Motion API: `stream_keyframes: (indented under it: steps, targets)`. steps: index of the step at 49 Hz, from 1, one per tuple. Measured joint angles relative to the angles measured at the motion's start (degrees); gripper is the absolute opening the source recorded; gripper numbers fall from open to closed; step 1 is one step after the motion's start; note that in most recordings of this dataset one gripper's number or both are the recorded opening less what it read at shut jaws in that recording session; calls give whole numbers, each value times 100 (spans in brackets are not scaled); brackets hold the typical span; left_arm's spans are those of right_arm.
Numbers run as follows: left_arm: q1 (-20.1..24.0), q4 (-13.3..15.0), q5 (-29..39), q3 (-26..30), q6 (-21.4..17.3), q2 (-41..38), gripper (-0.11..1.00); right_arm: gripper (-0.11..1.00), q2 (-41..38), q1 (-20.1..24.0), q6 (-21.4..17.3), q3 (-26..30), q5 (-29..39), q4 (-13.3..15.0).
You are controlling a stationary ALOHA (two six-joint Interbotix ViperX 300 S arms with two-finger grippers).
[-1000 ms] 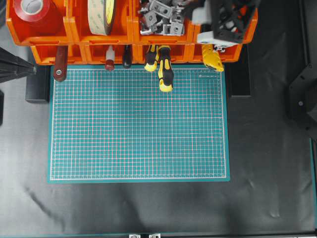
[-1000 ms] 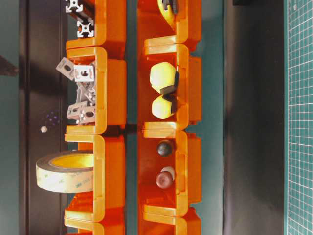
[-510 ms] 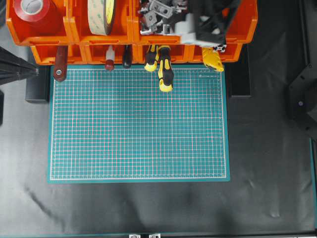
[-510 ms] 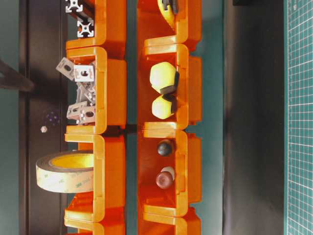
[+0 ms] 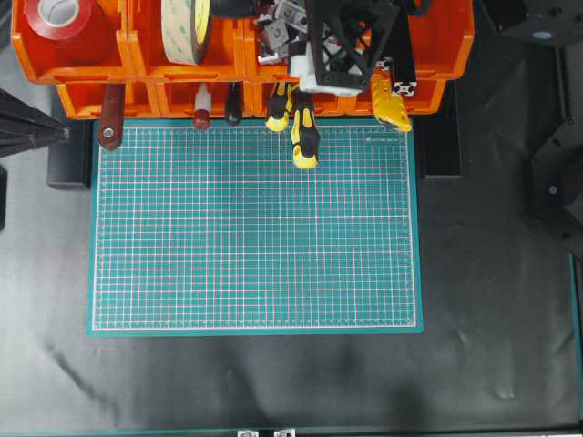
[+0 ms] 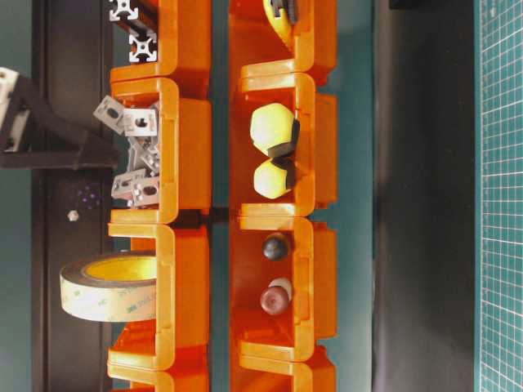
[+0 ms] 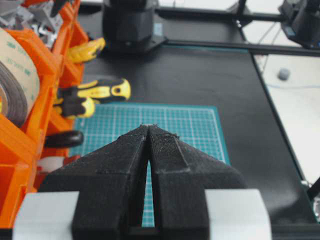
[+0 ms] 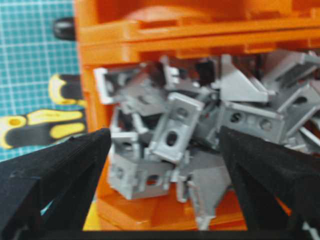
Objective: Pick corner brachets from container rack with right arm.
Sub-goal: 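Lower the open right gripper into the bin onto a bracket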
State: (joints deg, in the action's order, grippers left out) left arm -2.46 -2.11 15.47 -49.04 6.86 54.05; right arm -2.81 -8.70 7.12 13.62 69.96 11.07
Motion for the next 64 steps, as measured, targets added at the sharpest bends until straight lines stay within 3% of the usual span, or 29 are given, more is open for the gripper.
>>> stream_keyframes:
  steps: [44,52,62,64]
  targets:
    - [-62,0,0,0,0,88,0,83,-88,-123,-202,-316,-316,9]
    - [-70,0,9,0,0,88,0,72,-88,-158,-211,-316,-316,18]
    - [-70,0,9,0,0,88,0,42,-88,-158,-202,-325,-308,0]
    - [-70,0,9,0,0,88,0,42,-97,-158,-202,-325,-308,0]
